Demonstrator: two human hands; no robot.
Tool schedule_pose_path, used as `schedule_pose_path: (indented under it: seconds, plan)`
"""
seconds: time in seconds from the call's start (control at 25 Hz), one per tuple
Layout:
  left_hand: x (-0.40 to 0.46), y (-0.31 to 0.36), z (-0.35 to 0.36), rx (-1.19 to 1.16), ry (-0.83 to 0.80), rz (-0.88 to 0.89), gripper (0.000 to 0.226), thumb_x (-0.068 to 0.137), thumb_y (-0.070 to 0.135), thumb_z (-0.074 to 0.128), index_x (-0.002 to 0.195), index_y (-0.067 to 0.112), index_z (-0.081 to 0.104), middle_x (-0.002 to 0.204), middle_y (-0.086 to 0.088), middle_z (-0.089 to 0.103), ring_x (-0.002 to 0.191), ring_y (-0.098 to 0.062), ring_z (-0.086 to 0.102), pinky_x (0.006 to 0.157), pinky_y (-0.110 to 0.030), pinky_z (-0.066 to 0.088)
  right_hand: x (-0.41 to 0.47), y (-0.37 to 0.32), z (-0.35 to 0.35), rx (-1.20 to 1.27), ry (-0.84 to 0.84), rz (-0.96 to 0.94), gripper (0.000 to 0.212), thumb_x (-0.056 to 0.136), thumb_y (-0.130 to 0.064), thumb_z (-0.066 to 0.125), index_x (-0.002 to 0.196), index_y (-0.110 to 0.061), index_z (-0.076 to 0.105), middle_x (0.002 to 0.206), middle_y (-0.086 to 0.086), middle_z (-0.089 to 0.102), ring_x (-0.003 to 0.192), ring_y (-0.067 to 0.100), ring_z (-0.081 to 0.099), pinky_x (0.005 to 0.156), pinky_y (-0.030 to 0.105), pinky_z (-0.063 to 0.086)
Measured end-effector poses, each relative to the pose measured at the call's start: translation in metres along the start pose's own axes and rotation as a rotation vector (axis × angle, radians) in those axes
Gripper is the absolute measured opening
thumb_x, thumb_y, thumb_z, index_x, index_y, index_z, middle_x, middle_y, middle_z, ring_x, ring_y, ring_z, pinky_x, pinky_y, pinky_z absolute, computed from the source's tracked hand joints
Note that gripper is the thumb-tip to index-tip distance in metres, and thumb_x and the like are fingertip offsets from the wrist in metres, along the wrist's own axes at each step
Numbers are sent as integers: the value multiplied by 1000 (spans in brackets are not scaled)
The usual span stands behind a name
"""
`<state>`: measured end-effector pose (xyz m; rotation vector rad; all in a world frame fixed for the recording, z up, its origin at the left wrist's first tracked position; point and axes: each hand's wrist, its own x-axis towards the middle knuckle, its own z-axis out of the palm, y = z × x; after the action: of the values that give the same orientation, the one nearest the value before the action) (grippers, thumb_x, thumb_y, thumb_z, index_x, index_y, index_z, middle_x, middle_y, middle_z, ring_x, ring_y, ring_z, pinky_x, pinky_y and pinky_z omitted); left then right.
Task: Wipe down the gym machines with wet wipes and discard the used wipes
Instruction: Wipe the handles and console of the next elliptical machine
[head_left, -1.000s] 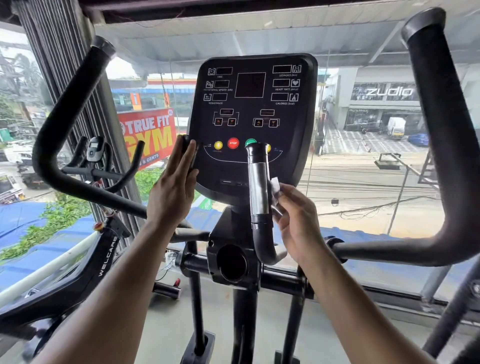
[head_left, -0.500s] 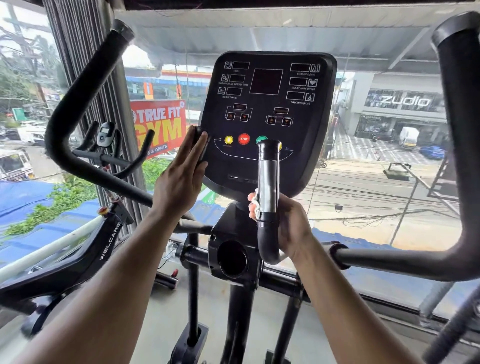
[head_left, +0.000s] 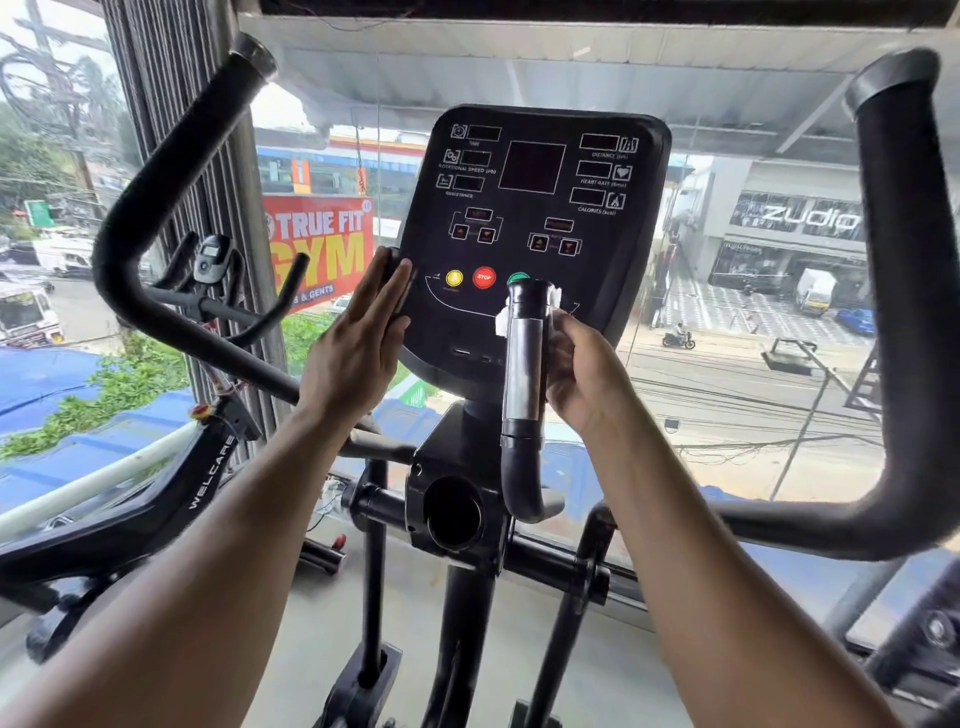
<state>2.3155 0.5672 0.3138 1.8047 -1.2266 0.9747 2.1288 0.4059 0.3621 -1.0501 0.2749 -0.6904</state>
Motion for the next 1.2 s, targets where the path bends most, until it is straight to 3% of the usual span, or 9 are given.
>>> schedule_pose_path:
  seconds: [0.12, 0.2, 0.28, 0.36, 0.48, 0.64, 0.96, 1.08, 1.2]
  plan:
    - [0, 1, -1, -1, 7, -12, 58, 109, 26, 49, 163, 29, 29, 172, 11, 17, 120, -28, 68, 60, -34, 57, -11, 10, -6, 40, -156, 134, 38, 100, -13, 41, 102, 1, 77, 102, 15, 73, 82, 22, 72, 78, 28, 58]
    - [0, 0, -1, -5, 12, -12, 59, 109, 24, 51, 163, 29, 29, 172, 12, 16, 116, -30, 69, 60, -31, 55, -27, 22, -18, -127, -115, 58, 33, 101, -8, 42, 94, -2, 74, 86, 10, 74, 73, 19, 70, 68, 27, 57]
    - [-1, 0, 0, -3, 10, -3, 59, 109, 24, 51, 163, 29, 29, 172, 12, 16, 116, -31, 69, 59, -28, 50, -40, 22, -34, -457, 51, -287, 22, 103, -6, 51, 91, -9, 70, 76, 0, 73, 73, 12, 69, 71, 27, 57]
    - [-1, 1, 0, -2, 2, -20, 59, 109, 25, 50, 163, 30, 28, 172, 13, 15, 118, -31, 68, 60, -30, 52, -42, 8, -39, -877, 162, -781, 13, 100, -4, 58, 100, -11, 70, 90, -3, 74, 86, 0, 68, 83, 18, 54]
    - [-1, 4, -1, -21, -11, -35, 59, 110, 27, 48, 164, 32, 26, 172, 16, 12, 119, -31, 68, 64, -40, 59, -24, -13, -26, -1299, -100, -1275, 17, 100, 1, 57, 111, 0, 70, 115, 7, 71, 110, 12, 65, 101, 24, 49]
    - [-1, 1, 0, -11, -17, -13, 59, 110, 29, 47, 164, 33, 23, 172, 17, 9, 115, -32, 70, 58, -37, 60, -19, 6, -36, -1468, -201, -1264, 33, 105, -3, 46, 132, 3, 64, 142, 12, 60, 140, 26, 49, 115, 43, 42]
    - [0, -1, 0, 18, -29, -20, 60, 110, 28, 45, 165, 32, 21, 173, 15, 7, 117, -35, 69, 57, -37, 58, -54, 36, -65, -1693, -564, -1390, 31, 109, -4, 43, 125, 5, 68, 134, 15, 66, 139, 30, 51, 115, 48, 41]
    - [0, 0, -1, 18, -58, -19, 63, 110, 27, 45, 166, 34, 17, 173, 16, 4, 128, -34, 62, 59, -33, 55, -18, 0, -36, -1764, -450, -1375, 29, 106, 1, 45, 121, 2, 70, 130, 13, 67, 139, 31, 50, 116, 48, 39]
    - [0, -1, -1, -4, -76, -5, 62, 111, 26, 45, 166, 32, 16, 172, 16, 1, 124, -32, 65, 48, -18, 40, -4, -12, -13, -1825, -304, -1318, 35, 100, -1, 40, 117, -1, 71, 123, 11, 68, 139, 29, 48, 117, 43, 39]
